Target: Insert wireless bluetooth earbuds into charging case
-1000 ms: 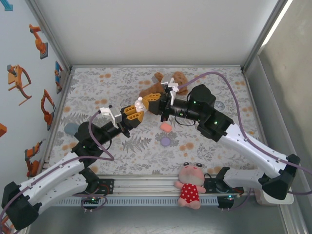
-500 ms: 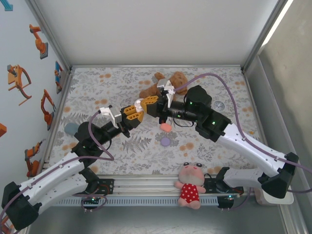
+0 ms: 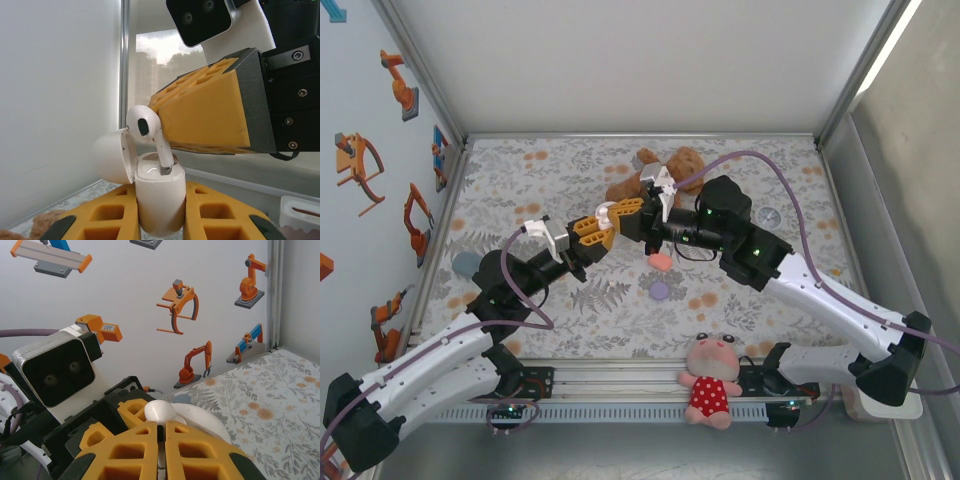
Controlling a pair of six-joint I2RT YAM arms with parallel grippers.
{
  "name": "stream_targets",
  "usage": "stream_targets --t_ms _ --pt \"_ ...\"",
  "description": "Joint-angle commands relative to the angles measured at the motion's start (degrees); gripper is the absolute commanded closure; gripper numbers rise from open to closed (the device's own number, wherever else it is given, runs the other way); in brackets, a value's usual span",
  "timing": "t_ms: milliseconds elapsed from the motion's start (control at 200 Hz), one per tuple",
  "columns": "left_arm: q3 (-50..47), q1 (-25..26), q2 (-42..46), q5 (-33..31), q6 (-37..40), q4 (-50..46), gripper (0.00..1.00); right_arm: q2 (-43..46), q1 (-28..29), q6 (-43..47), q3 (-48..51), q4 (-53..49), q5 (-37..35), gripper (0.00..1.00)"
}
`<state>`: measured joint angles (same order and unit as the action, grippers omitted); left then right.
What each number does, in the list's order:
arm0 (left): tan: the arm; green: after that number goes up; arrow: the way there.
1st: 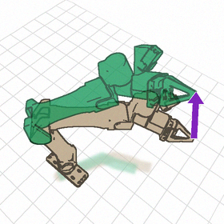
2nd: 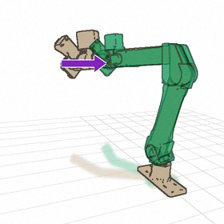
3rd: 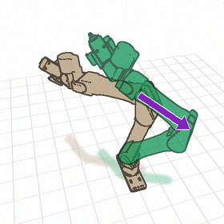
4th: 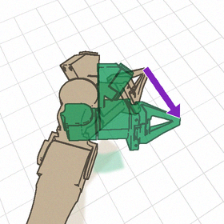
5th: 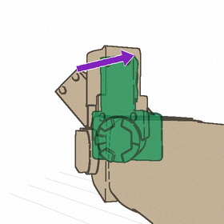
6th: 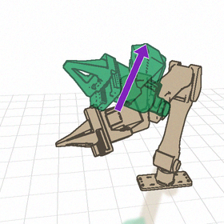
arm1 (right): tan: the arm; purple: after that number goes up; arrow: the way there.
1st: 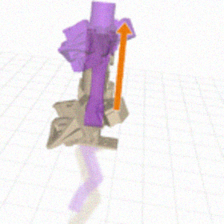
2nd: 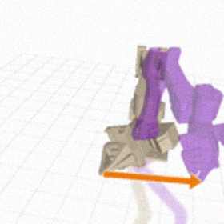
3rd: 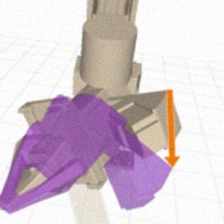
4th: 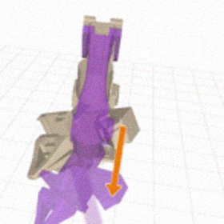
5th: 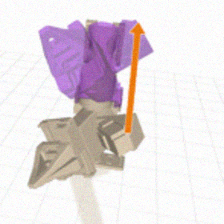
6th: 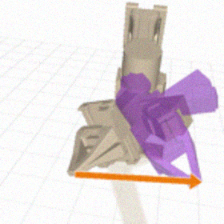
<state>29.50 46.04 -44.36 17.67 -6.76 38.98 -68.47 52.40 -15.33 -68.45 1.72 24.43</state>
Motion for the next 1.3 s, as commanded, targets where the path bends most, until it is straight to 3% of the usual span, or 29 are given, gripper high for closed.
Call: stream_targets --t_ms 0,571,1297 --pt "1.4 -0.1 1.1 -0.1 -0.5 1.8 0.92 0.0 0.4 1.1 0.6 -0.1 -0.7 0.91" --pt "1.4 -0.1 1.2 -0.5 -0.4 1.3 0.93 1.0 0.5 1.6 1.5 -1.1 -2.0 0.88" --pt "1.0 0.0 1.9 -0.4 -0.4 -0.8 0.93 2.8 0.4 4.0 -4.9 -6.5 -6.8 0.66"
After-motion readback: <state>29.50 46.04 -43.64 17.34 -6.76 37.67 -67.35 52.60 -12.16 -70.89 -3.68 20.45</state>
